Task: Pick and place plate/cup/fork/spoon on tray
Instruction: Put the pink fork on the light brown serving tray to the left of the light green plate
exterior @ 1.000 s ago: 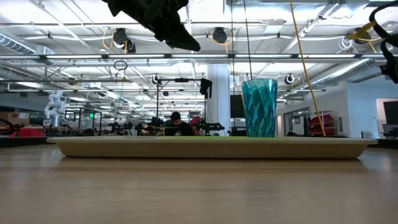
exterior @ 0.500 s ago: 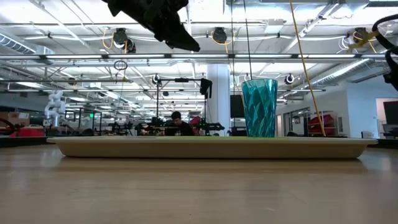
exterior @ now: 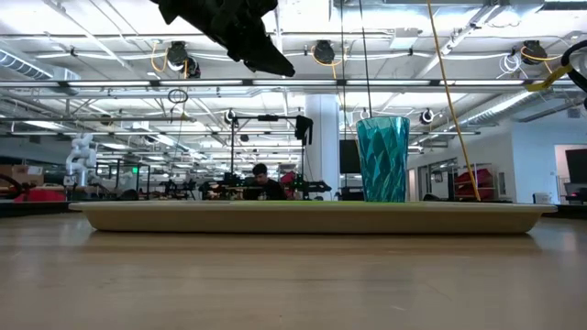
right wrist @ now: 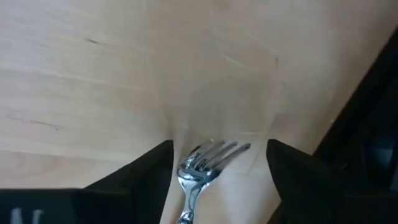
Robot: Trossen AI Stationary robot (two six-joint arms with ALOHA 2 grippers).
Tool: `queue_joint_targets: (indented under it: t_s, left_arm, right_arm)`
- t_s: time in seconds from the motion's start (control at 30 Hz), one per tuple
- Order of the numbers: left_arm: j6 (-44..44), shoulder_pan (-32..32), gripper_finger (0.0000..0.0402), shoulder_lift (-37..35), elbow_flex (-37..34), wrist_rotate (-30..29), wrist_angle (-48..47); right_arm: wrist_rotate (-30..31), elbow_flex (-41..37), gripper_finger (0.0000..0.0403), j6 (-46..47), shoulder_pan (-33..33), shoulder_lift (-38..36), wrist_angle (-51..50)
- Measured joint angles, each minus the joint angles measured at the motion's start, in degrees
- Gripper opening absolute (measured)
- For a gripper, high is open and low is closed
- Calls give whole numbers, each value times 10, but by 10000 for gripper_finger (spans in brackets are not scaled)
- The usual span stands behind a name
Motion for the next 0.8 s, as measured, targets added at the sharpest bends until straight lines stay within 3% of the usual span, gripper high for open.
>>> queue_joint_targets:
  t_s: [0.33, 0.5, 0.8]
  left_arm:
    - [0, 0, 124, 0, 0, 0, -1]
    - [0, 0, 124, 0, 0, 0, -3]
    - [0, 0, 124, 0, 0, 0, -3]
  right_arm:
    - [-3, 0, 198, 16, 0, 0, 0]
    - [33, 0, 192, 19, 0, 0, 2]
    - [26, 0, 168, 20, 0, 0, 1]
